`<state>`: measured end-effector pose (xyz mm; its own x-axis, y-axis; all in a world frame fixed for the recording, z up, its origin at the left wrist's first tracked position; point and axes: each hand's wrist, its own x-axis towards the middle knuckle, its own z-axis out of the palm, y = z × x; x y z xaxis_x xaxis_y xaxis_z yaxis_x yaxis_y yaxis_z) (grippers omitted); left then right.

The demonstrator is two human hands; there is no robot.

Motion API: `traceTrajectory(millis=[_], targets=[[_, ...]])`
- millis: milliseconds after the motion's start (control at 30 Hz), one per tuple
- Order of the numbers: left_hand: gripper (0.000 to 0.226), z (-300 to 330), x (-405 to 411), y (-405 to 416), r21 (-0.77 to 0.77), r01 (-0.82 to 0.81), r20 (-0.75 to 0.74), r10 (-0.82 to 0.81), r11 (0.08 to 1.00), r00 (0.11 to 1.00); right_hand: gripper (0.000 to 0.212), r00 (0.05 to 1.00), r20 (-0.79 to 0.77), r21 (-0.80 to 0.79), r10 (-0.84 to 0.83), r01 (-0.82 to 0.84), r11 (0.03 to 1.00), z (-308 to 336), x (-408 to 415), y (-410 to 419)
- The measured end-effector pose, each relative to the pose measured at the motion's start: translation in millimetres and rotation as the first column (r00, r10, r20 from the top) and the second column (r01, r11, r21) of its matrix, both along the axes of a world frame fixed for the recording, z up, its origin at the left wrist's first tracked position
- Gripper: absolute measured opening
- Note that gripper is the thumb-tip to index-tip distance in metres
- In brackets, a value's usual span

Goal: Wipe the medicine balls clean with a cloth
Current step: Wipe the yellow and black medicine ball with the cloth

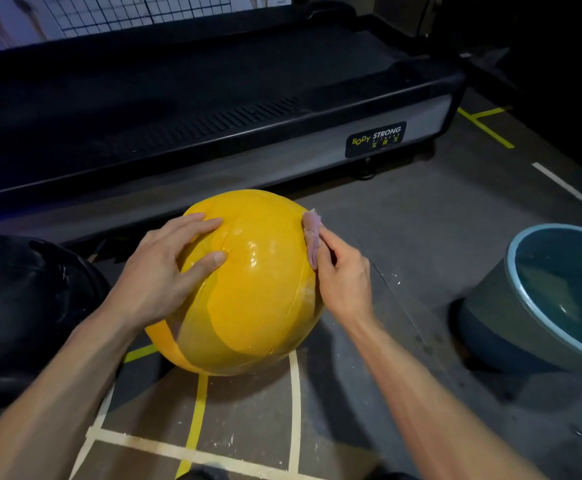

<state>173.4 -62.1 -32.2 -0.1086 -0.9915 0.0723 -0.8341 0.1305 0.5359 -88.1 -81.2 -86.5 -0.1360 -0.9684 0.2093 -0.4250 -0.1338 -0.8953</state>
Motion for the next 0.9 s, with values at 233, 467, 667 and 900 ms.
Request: traceTrajectory(millis=[233, 467, 667, 900], targets=[[0.069, 0, 3, -20, 0.013, -0.022, 0.032, 0.021, 1.000, 0.999, 0.039, 0.954, 0.030, -0.247, 0.297, -0.281, 0.928, -11, 30, 75], [0.067, 1, -5, -21, 0.003, -0.026, 0.043, 0.026, 1.000, 0.999, 0.033, 0.997, 0.030, -0.095, 0.068, -0.065, 0.993, -8, -4, 14], [0.072, 6, -12, -36, -0.020, -0.058, 0.065, 0.059, 0.998, 0.996, 0.036, 0.995, 0.076, -0.087, 0.058, -0.052, 0.995, -6, 18, 59], [0.069, 25, -46, -65, -0.042, -0.041, 0.037, 0.043, 0.998, 0.998, 0.043, 0.999, 0.037, -0.124, 0.018, -0.013, 0.992, -11, -2, 36]])
